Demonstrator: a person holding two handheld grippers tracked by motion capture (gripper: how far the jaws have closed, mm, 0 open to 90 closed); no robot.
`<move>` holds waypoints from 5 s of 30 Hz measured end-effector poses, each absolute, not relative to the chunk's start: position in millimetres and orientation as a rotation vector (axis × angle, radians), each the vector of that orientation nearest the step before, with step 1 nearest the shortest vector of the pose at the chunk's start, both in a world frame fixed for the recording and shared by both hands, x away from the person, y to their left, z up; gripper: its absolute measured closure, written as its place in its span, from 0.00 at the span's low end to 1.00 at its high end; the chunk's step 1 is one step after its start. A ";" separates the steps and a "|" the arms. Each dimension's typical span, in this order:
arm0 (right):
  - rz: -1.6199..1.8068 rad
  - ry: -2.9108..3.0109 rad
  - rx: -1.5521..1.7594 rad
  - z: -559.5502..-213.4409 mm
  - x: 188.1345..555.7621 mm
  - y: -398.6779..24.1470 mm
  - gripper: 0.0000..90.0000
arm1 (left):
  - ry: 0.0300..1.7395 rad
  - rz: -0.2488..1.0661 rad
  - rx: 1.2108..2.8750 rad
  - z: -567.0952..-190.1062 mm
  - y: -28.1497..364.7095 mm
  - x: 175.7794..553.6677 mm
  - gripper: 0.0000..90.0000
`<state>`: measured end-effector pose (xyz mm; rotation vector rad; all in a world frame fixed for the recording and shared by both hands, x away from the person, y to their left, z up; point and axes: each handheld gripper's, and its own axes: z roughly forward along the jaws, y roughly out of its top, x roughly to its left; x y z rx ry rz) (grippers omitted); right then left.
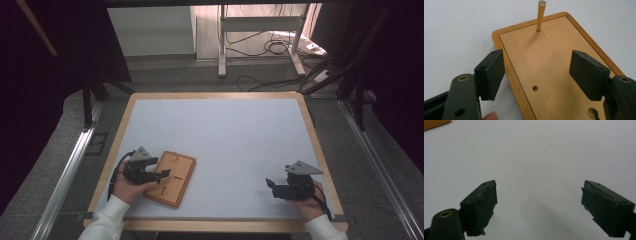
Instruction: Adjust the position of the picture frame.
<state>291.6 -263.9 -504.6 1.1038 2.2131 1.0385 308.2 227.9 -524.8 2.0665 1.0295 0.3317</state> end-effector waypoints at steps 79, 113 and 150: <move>1.084 2.308 1.007 -511.7 291.0 -257.8 0.19 | 0.896 0.303 2.117 -527.4 194.1 358.9 0.94; 1.068 2.314 1.000 -512.6 291.2 -257.4 0.19 | 0.878 0.242 2.156 -508.6 127.2 369.8 0.94; 1.042 2.318 0.991 -513.8 289.9 -257.7 0.19 | 0.951 0.298 2.145 -504.5 214.9 338.5 1.00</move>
